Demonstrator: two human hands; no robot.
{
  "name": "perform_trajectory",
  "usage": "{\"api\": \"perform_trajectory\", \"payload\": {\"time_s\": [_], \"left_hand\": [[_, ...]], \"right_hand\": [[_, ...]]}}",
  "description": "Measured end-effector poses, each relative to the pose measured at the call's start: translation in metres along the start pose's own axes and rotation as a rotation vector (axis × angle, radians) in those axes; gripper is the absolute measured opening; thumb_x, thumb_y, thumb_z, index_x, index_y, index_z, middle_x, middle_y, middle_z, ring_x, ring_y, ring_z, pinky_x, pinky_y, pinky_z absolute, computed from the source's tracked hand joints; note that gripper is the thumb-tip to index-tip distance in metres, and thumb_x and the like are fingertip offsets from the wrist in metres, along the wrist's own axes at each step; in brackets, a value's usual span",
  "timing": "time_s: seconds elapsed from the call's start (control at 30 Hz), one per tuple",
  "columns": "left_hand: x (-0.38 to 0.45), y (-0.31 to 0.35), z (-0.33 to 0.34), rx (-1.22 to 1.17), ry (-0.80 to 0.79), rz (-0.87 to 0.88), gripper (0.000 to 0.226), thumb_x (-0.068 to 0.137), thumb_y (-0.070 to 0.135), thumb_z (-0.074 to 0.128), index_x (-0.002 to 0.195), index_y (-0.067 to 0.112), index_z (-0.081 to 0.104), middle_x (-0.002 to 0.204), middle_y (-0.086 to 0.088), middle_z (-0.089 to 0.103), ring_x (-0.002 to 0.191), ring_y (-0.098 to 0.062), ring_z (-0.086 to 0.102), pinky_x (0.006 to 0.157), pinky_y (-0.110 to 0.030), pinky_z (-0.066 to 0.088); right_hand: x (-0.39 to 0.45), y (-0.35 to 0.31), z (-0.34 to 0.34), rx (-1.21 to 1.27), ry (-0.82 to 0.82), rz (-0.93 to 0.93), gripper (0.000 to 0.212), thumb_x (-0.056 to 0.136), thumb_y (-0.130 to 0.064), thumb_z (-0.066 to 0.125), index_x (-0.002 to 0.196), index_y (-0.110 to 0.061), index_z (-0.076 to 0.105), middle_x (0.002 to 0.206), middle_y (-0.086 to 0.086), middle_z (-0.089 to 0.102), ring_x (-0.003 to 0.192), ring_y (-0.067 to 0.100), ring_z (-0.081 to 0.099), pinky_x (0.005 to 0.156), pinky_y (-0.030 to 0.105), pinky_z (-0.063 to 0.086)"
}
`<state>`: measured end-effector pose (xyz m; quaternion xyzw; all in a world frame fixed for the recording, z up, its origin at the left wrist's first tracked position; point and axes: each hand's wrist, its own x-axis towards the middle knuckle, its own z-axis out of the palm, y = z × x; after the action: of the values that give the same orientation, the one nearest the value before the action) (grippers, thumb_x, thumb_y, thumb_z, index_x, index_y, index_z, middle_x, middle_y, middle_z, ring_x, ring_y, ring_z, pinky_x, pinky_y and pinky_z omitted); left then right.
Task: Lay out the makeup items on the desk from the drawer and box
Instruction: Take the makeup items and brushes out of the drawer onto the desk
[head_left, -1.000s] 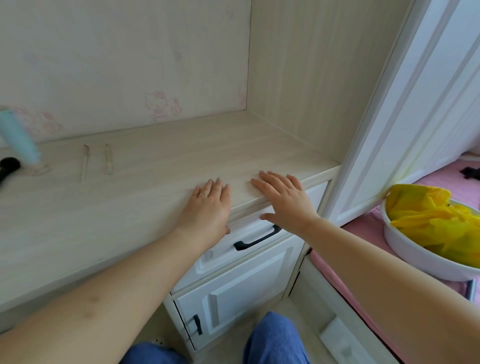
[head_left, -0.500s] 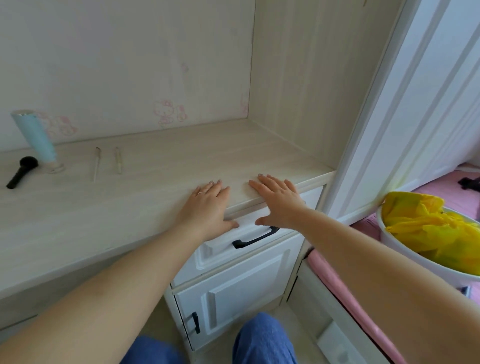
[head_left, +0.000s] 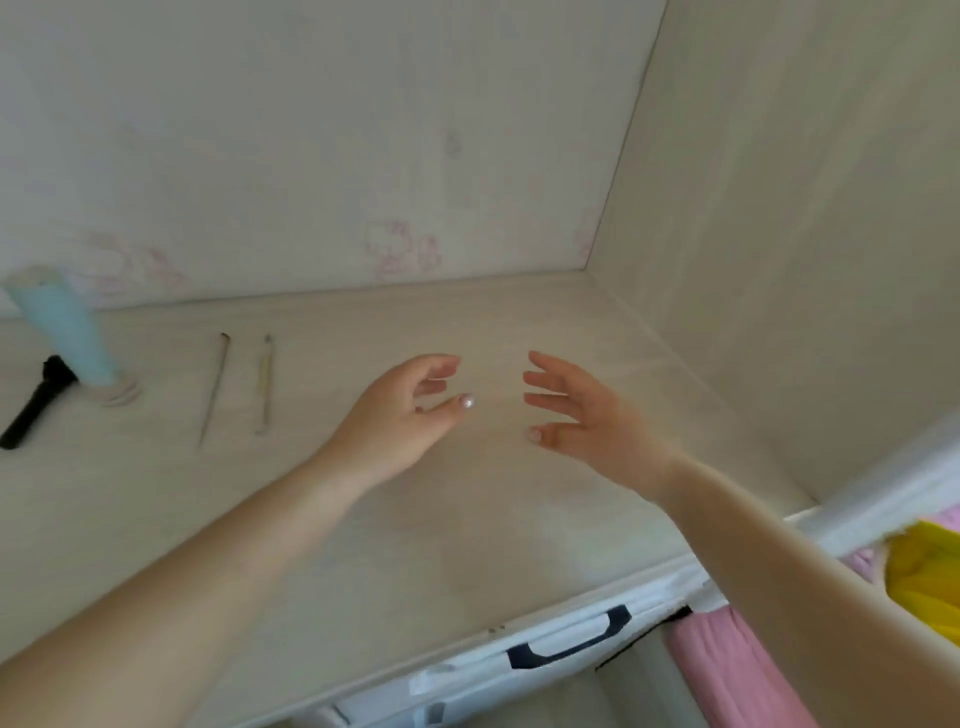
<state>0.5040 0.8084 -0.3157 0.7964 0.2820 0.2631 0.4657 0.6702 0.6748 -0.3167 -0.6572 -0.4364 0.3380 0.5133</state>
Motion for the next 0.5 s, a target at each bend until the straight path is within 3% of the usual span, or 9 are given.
{"api": "perform_trajectory", "payload": {"time_s": [0.1,0.2,0.3,0.4,0.5], "left_hand": [[0.011,0.020,-0.030,-0.010,0.011,-0.095,0.031,0.086,0.019,0.066,0.116,0.024,0.058,0.114,0.012,0.061,0.102,-0.003,0.059,0.081,-0.011,0.044],[0.010,0.048,-0.067,-0.049,-0.024,-0.199,0.030,0.087,0.014,0.065,0.114,0.023,0.057,0.113,0.007,0.062,0.102,-0.008,0.059,0.089,-0.021,0.043],[-0.001,0.075,-0.097,-0.104,-0.029,-0.270,0.030,0.088,0.008,0.062,0.115,0.018,0.056,0.114,0.001,0.062,0.104,-0.011,0.059,0.092,-0.020,0.043],[-0.024,0.092,-0.123,-0.134,0.020,-0.310,0.031,0.088,0.004,0.059,0.118,0.014,0.056,0.111,0.001,0.064,0.093,0.005,0.062,0.076,-0.002,0.044],[-0.045,0.102,-0.136,-0.124,0.070,-0.347,0.029,0.089,0.008,0.059,0.117,0.018,0.058,0.109,0.009,0.065,0.088,0.016,0.060,0.071,0.001,0.043]], "right_hand": [[0.016,-0.032,0.005,0.008,0.011,0.033,0.063,0.077,0.008,0.067,0.122,-0.029,0.044,0.131,-0.001,0.049,0.116,0.013,0.053,0.085,0.021,0.053],[0.020,-0.071,0.006,-0.037,0.031,0.115,0.056,0.078,0.000,0.070,0.120,-0.030,0.047,0.127,0.000,0.055,0.116,0.012,0.054,0.099,0.033,0.047],[0.019,-0.103,0.009,-0.026,0.069,0.175,0.050,0.079,-0.005,0.071,0.119,-0.028,0.051,0.121,0.000,0.060,0.115,0.011,0.056,0.106,0.040,0.041],[0.013,-0.128,0.017,-0.043,0.050,0.167,0.046,0.080,-0.010,0.071,0.118,-0.028,0.052,0.120,-0.003,0.061,0.112,0.009,0.057,0.105,0.039,0.042],[0.010,-0.140,0.018,-0.062,-0.016,0.136,0.044,0.081,-0.013,0.070,0.117,-0.030,0.053,0.119,-0.005,0.061,0.111,0.006,0.058,0.101,0.030,0.044]]}}
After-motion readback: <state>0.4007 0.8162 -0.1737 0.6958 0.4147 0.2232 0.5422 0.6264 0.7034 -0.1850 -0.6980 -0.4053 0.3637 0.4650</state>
